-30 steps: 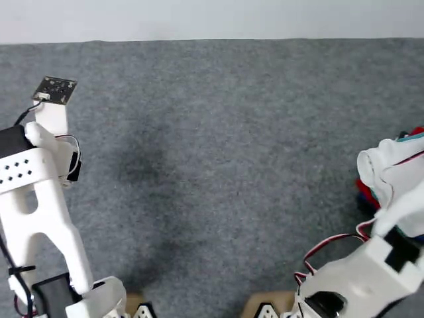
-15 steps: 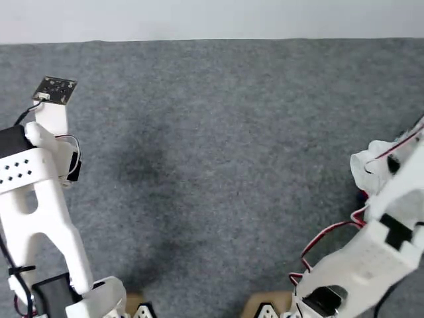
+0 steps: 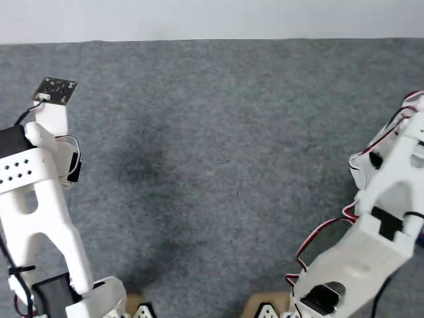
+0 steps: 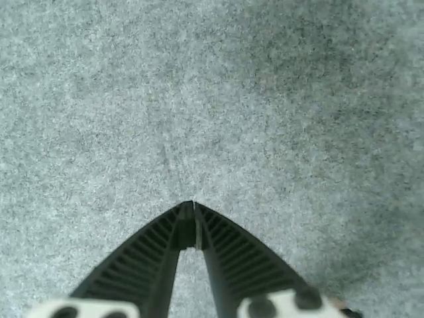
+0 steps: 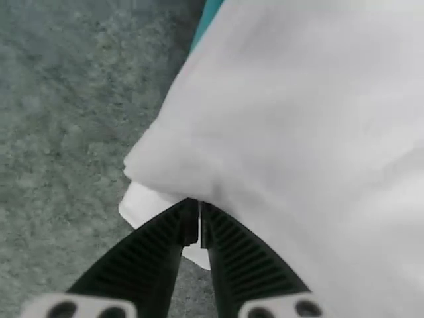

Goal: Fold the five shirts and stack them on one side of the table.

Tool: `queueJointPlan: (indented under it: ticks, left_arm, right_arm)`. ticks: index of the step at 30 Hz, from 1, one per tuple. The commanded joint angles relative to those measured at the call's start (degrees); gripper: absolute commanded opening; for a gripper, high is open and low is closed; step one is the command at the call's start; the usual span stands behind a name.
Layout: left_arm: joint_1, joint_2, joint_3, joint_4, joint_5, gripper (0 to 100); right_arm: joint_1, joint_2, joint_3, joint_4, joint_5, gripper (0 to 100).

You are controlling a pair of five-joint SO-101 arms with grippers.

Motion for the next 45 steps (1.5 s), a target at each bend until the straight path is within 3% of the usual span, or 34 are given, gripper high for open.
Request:
queueJointPlan:
  ticks: [1, 8, 14, 23, 32, 38, 45]
  left_arm:
    - [0.44, -2.20, -0.31, 1.14, -0.09, 0]
    - [0.44, -2.20, -0.31, 1.14, -0.09, 0]
    - [0.44, -2.20, -0.31, 1.14, -0.09, 0]
    - [0.44, -1.85, -0.31, 0.70, -0.79, 0]
    - [0.26, -2.11, -0.31, 0.70, -3.25, 0]
    - [0.35, -1.85, -0.31, 0.70, -3.25, 0]
    - [0.44, -1.76, -0.31, 0.62, -3.25, 0]
  right_arm:
    - [-1.89, -1.10, -0.44, 0.57, -0.44, 0.9]
    - [-5.49, -11.74, -0.44, 6.02, -0.26, 0.9]
    - [-2.33, -20.35, -0.35, -0.13, -0.26, 0.9]
    - [3.12, -11.91, -0.09, -7.96, -0.26, 0.9]
    - [-2.59, 0.57, -0.09, 0.92, -0.18, 0.9]
    - [-4.00, -3.65, -0.35, 5.85, -0.18, 0.9]
    - [-2.86, -12.35, -0.35, 3.03, -0.18, 0.9]
